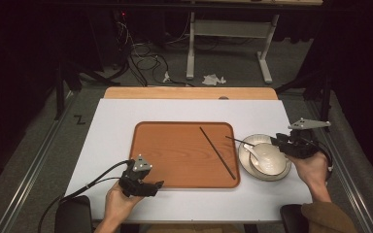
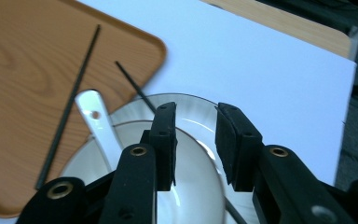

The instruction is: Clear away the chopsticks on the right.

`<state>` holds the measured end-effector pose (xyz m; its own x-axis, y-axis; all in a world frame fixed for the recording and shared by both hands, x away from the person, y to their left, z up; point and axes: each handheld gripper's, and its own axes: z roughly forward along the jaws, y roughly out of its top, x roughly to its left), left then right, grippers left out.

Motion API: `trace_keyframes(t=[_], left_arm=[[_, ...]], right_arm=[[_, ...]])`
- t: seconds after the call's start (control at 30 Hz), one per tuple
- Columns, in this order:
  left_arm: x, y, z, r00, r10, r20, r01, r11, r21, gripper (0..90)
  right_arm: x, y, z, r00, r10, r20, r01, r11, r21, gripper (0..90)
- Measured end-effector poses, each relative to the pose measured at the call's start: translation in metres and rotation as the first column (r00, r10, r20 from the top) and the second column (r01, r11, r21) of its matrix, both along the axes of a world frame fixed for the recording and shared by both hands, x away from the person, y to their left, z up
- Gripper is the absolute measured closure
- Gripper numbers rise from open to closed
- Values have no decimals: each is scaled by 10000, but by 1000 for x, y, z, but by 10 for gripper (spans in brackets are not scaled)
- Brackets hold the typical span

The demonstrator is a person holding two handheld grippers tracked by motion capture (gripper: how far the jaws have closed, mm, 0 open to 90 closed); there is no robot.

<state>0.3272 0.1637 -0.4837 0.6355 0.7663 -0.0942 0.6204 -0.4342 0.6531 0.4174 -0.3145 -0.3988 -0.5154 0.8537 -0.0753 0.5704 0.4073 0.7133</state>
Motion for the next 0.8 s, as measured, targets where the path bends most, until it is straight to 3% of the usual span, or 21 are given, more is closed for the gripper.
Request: trace_keyframes(t=[0.3,0.4,0.57,0.8], left_arm=[[-1,0,1,10000,11,51,-11,10000,26,322],[-1,0,0,10000,1,37,-1,10000,24,321],[-1,0,0,10000,12,34,-12,10000,49,321],[0,0,0,10000,37,21,-37,10000,31,321]], right_arm=[[9,-22,-13,9971,-691,-333,693,9976,53,732],[9,-34,-19,9927,-1056,-578,1047,9943,-185,741],[7,-45,-28,9869,-1091,-1188,1048,9936,-417,751],[6,-45,-34,9852,-988,-1398,899,9936,-689,756]])
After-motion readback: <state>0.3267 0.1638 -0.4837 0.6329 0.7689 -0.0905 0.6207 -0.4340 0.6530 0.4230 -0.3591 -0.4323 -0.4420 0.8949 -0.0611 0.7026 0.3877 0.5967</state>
